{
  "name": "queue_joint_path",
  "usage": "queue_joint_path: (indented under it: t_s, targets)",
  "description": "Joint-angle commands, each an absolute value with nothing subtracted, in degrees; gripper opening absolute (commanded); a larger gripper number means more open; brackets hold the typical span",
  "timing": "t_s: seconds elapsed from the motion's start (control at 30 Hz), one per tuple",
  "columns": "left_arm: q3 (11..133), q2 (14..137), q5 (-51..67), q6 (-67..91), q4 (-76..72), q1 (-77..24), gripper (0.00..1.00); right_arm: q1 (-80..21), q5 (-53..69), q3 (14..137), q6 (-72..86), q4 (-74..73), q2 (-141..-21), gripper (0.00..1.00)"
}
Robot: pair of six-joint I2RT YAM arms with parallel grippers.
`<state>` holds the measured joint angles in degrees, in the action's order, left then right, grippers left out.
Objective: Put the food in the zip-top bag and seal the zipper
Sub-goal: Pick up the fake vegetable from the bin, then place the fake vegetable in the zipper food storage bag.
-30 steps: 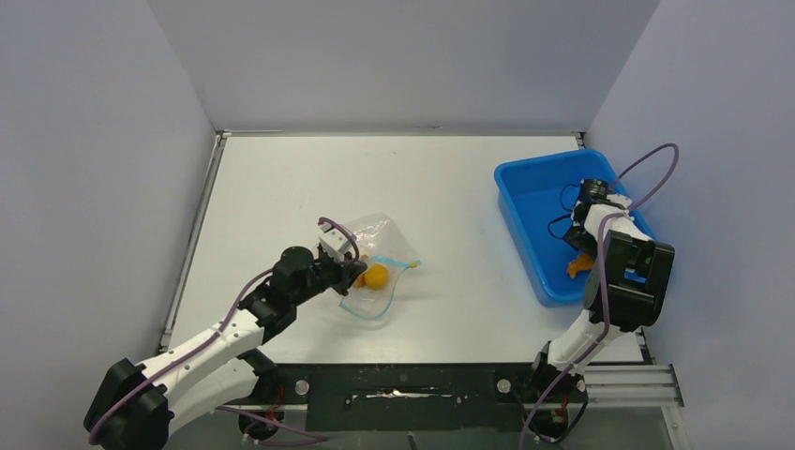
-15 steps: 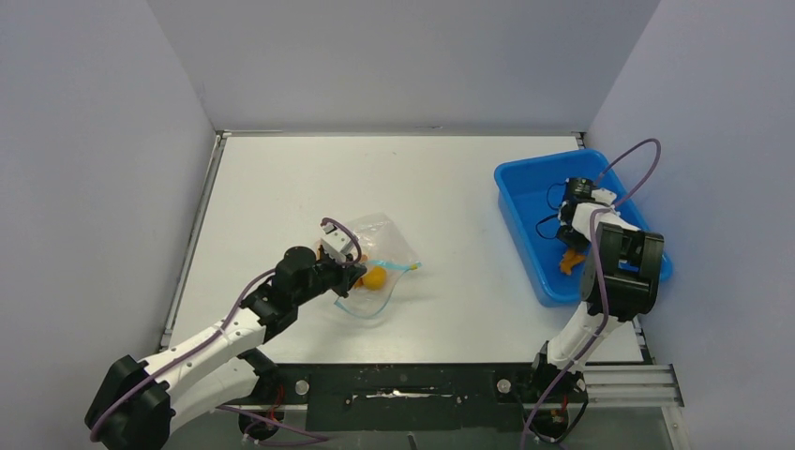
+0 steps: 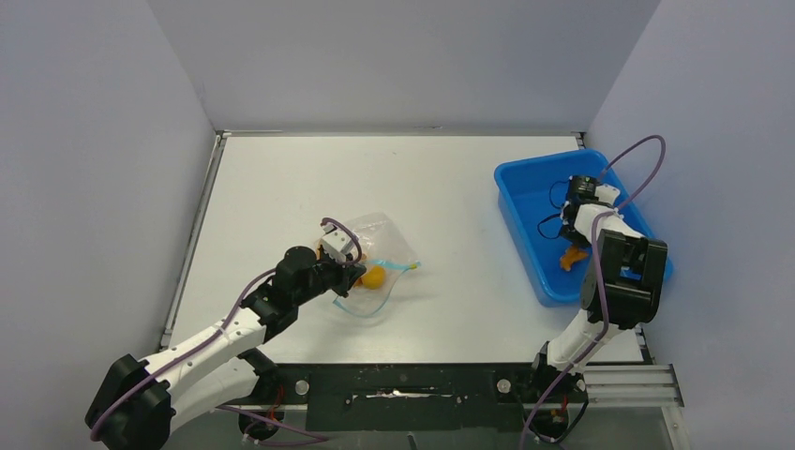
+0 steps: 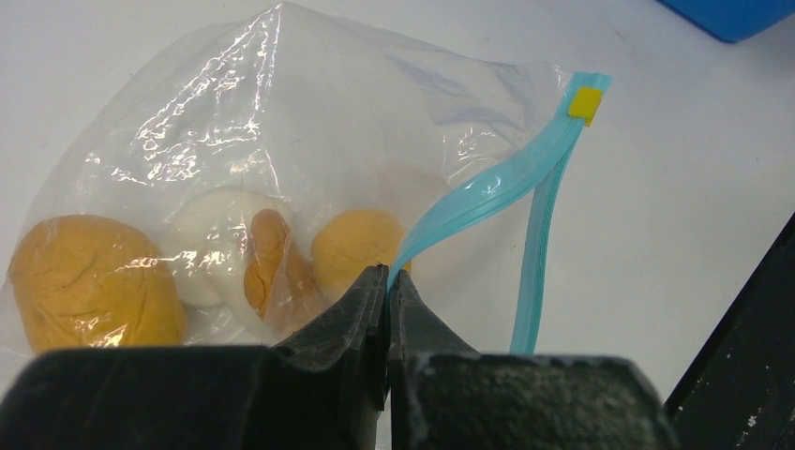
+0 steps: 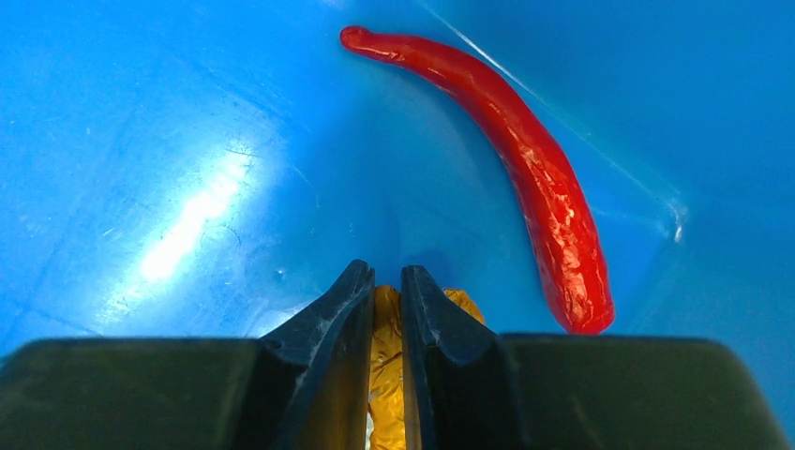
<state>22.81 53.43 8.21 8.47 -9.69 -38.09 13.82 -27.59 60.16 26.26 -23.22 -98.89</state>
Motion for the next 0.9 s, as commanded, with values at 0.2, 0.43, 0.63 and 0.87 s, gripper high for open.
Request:
queue_joint_path:
  t_s: [0.2,0.43,0.63,0.87]
  targets:
    - [24.9,54.2,7.2,8.5,-12.2,-38.2,0.0,12.8,-30.7,62.5,26.7,-22.3,-91.4,0.08]
    - [25.4,55.1,7.8,9.6,-13.2,-38.2,0.0,7.5,-36.7,65.8,20.7,-20.8,-87.8,0.07]
    - [30.2,57.3,7.6,10.8,-7.9,-38.2,0.0,4.2,-36.0,63.3,13.3,-9.6,-79.7,0.06]
    - [35.1,57.7,8.8,17.5,-4.0,-38.3,0.0,-0.4,-28.0,59.3,13.6,-5.4,-69.9,0.1]
